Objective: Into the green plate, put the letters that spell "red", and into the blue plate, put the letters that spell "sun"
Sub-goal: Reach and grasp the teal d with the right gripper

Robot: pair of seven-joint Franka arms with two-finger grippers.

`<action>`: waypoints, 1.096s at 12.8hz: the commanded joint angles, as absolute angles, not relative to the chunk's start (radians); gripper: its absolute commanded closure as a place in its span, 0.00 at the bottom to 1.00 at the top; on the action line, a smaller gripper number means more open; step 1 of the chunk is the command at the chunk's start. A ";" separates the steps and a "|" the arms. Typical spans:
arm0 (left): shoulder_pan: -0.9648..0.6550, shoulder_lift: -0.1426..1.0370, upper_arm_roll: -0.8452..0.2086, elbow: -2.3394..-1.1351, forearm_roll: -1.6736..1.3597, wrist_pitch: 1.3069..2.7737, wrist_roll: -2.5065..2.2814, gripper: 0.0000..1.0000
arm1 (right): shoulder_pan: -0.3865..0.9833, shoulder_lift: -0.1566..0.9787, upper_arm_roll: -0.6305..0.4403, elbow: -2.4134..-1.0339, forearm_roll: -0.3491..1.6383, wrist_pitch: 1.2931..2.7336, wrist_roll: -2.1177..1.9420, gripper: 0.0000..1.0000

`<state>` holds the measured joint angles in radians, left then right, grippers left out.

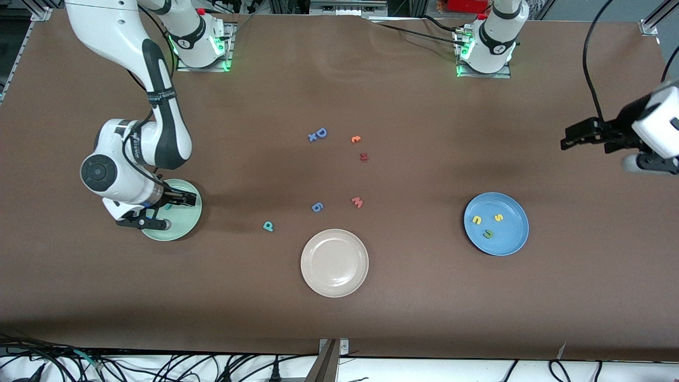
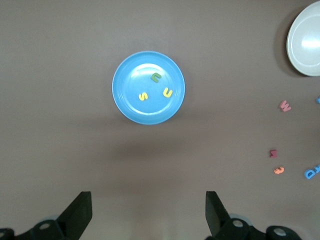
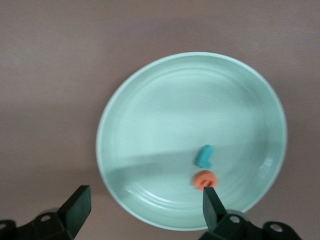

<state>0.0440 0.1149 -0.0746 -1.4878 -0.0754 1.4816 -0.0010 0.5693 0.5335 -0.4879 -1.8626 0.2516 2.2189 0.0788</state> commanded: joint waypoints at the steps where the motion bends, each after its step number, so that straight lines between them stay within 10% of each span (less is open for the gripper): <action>1: -0.087 -0.023 0.015 -1.677 -0.095 1.583 0.015 0.00 | 0.575 0.581 -0.440 -1.784 0.282 2.214 0.204 0.01; 14: 0.046 -0.083 -0.137 -1.716 -0.015 1.512 -0.075 0.00 | 0.578 0.801 -0.241 -1.480 0.299 2.270 0.692 0.01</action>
<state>0.0177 -0.0452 -0.1134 -1.6797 -0.0354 1.5170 -0.0665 0.5832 0.7618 -0.2524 -1.5448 0.2802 2.2725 0.6633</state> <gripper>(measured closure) 0.000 0.013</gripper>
